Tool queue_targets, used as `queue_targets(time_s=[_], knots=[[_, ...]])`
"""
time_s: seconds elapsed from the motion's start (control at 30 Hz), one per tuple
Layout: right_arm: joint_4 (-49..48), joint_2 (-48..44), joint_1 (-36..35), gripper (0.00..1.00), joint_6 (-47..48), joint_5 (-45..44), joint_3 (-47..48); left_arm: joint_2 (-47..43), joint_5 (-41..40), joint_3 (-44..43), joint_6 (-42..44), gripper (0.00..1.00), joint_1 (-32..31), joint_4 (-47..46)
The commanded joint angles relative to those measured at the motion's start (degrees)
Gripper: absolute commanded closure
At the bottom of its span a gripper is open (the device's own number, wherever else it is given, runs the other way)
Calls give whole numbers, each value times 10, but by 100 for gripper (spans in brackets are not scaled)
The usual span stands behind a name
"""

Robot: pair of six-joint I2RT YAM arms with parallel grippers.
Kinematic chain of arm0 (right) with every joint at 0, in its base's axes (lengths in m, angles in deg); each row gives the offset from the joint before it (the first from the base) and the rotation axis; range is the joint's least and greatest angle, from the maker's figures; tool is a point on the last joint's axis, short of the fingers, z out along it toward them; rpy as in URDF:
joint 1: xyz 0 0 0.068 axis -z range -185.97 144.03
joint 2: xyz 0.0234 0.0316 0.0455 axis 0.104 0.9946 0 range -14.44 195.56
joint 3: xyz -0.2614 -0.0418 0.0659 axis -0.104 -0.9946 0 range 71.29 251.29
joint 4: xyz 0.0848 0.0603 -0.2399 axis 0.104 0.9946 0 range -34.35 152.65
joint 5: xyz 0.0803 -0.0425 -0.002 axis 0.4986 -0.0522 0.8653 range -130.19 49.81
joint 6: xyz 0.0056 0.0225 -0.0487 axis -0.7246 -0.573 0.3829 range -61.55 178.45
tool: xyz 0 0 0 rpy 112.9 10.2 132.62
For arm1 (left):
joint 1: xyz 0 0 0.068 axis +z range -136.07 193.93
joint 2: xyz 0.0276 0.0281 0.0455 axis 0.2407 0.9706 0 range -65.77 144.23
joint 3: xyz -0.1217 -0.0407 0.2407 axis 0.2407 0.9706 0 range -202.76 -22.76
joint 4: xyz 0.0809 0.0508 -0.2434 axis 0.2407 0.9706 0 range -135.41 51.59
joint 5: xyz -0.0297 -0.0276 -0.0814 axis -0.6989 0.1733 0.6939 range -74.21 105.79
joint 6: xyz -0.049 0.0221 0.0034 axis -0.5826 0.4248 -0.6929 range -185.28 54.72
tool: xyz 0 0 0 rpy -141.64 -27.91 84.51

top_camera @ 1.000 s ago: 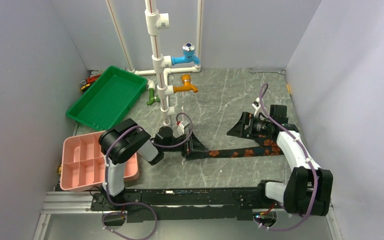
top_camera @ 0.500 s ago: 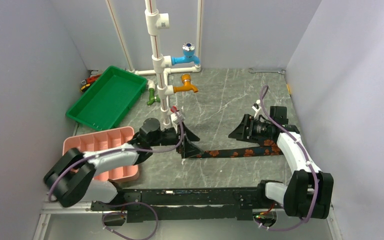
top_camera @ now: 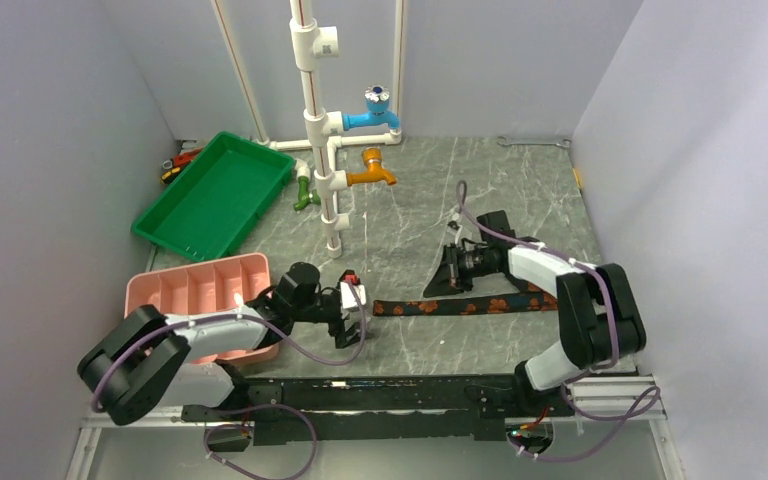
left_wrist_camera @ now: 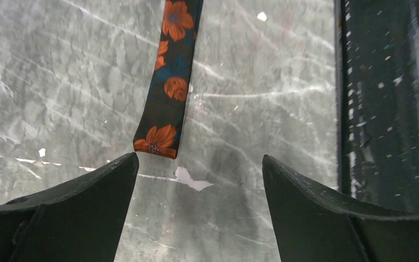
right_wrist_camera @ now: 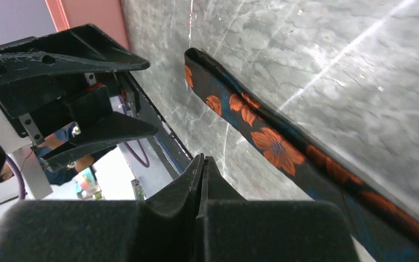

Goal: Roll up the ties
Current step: Roll the tie at the center of the board.

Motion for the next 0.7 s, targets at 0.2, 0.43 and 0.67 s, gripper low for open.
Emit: queue_targets(time_s=[0.2, 0.43, 0.67], knots=[[-71, 101, -56, 100, -35, 20, 40, 116, -11, -30, 61, 13, 0, -97], [-37, 108, -72, 100, -25, -60, 43, 161, -26, -37, 75, 11, 0, -128], [2, 117, -79, 100, -14, -50, 70, 200, -17, -52, 89, 15, 0, -138]])
